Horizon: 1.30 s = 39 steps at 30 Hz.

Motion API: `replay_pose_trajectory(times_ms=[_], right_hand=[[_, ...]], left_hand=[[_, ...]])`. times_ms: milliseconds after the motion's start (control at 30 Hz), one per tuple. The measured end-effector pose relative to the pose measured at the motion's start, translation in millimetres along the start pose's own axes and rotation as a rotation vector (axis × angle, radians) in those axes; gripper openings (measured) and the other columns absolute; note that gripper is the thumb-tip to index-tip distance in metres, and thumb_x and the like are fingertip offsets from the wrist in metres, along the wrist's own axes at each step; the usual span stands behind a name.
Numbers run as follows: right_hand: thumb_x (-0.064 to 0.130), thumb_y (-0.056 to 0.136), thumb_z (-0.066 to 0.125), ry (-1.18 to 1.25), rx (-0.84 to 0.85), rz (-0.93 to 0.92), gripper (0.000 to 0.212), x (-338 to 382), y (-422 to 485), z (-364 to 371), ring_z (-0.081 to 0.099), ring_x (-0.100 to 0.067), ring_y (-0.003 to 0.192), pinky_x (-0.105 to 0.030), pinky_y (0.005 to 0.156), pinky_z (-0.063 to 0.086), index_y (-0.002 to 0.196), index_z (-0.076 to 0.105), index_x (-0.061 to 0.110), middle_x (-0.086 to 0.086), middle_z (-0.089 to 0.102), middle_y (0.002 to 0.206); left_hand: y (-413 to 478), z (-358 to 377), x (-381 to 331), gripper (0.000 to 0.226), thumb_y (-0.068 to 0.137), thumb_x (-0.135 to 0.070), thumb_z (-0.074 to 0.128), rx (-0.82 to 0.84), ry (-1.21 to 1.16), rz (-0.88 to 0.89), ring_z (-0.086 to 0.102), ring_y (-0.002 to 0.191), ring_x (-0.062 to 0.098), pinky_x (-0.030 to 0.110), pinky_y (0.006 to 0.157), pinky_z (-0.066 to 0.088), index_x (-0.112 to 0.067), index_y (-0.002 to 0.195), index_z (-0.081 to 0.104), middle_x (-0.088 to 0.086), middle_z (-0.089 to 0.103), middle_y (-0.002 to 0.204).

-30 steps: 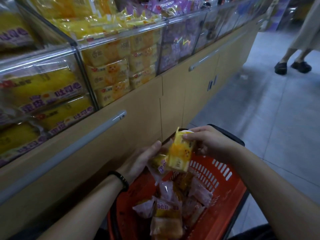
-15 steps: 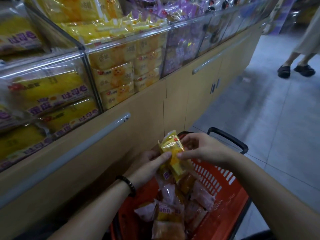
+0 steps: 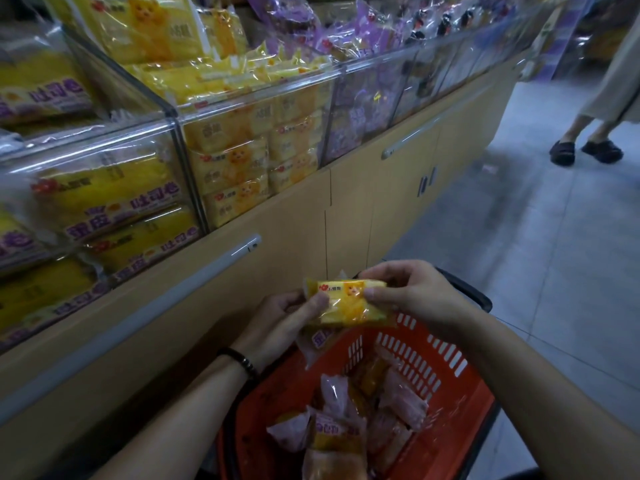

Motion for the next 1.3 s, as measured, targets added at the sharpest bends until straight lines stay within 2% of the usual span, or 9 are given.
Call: replay_pose_trajectory(times_ms=[333,467,567,700,867,933,1100,1200,1300], right_hand=[[0.040,0.082,0.084,0.216,-0.121,-0.029,0.039,14.7,-7.5,-10.4,0.075,-0.033,0.106,-0.058,0.098,0.057,0.113,0.079,0.017,-0.010,0.078,0.112],[0.027,0.083,0.083,0.300,-0.102,-0.061,0.024,34.8,-21.1,-9.8,0.075,-0.033,0.093,-0.054,0.092,0.057,0.101,0.080,0.011,-0.019,0.077,0.108],[0.022,0.076,0.087,0.358,-0.135,-0.086,0.019,50.4,-34.9,-6.4,0.075,-0.032,0.090,-0.051,0.087,0.059,0.093,0.079,0.015,-0.014,0.077,0.103],[0.024,0.070,0.090,0.319,-0.235,-0.115,0.027,59.9,-54.8,-3.8,0.076,-0.036,0.095,-0.051,0.082,0.062,0.093,0.078,0.016,-0.010,0.079,0.104],[0.025,0.077,0.084,0.409,-0.142,-0.132,0.025,97.0,-70.2,4.7,0.070,-0.030,0.083,-0.037,0.069,0.058,0.095,0.081,0.008,-0.015,0.077,0.092],[0.025,0.080,0.081,0.406,-0.101,-0.157,0.019,118.2,-77.0,7.1,0.071,-0.026,0.077,-0.032,0.063,0.058,0.090,0.081,0.009,-0.014,0.075,0.087],[0.026,0.091,0.071,0.505,0.016,-0.158,0.023,143.1,-81.3,12.2,0.062,-0.021,0.072,-0.028,0.062,0.053,0.096,0.076,0.004,-0.016,0.067,0.088],[0.030,0.091,0.069,0.658,0.025,-0.148,0.025,155.6,-79.0,16.9,0.063,-0.020,0.074,-0.029,0.064,0.054,0.098,0.077,0.008,-0.014,0.069,0.090],[0.030,0.090,0.067,0.843,-0.004,-0.155,0.017,168.0,-76.0,19.6,0.065,-0.014,0.065,-0.026,0.056,0.056,0.088,0.075,0.015,-0.006,0.068,0.080]], left_hand=[[-9.8,-9.0,-27.1,0.031,0.093,-0.051,0.069,-0.063,0.098,0.009,0.076,0.085,0.002,0.014,0.070,0.053,-0.026,0.107,0.078,-0.014,0.081,0.094],[-21.0,-11.7,-46.0,0.044,0.082,-0.058,0.071,-0.082,0.072,0.019,0.078,0.077,0.020,0.029,0.069,0.057,-0.023,0.107,0.076,-0.007,0.082,0.092],[-32.8,-18.3,-57.7,0.026,0.088,-0.046,0.072,-0.088,0.090,0.028,0.078,0.083,0.016,0.026,0.073,0.060,-0.027,0.106,0.076,-0.014,0.081,0.093],[-52.3,-26.2,-75.6,0.017,0.093,-0.027,0.072,-0.085,0.093,0.069,0.077,0.095,0.014,0.045,0.080,0.063,-0.025,0.109,0.078,-0.008,0.081,0.106],[-75.8,-35.2,-111.2,0.015,0.096,-0.017,0.070,-0.142,0.144,0.189,0.076,0.082,0.003,0.016,0.065,0.056,-0.023,0.108,0.078,-0.009,0.081,0.103],[-85.9,-41.2,-130.5,0.015,0.096,-0.015,0.070,-0.134,0.161,0.229,0.073,0.066,0.001,0.013,0.053,0.053,-0.018,0.108,0.078,-0.003,0.080,0.108],[-101.0,-49.6,-163.4,0.016,0.092,-0.029,0.071,-0.126,0.196,0.278,0.075,0.077,-0.002,0.011,0.061,0.054,-0.021,0.103,0.079,-0.006,0.080,0.109],[-105.9,-54.6,-180.9,0.015,0.094,-0.026,0.070,-0.094,0.173,0.301,0.070,0.055,-0.003,0.008,0.048,0.048,-0.015,0.102,0.077,-0.004,0.082,0.094],[-110.7,-59.5,-200.0,0.011,0.091,-0.026,0.073,-0.123,0.173,0.353,0.071,0.060,-0.004,0.009,0.055,0.048,-0.016,0.092,0.077,-0.011,0.078,0.076]])
Point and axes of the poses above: each hand's wrist, its own y-axis towards the middle knuckle, its own z-axis out of the palm, x = y × z, the point moved 7 cm from there along y, towards the middle knuckle
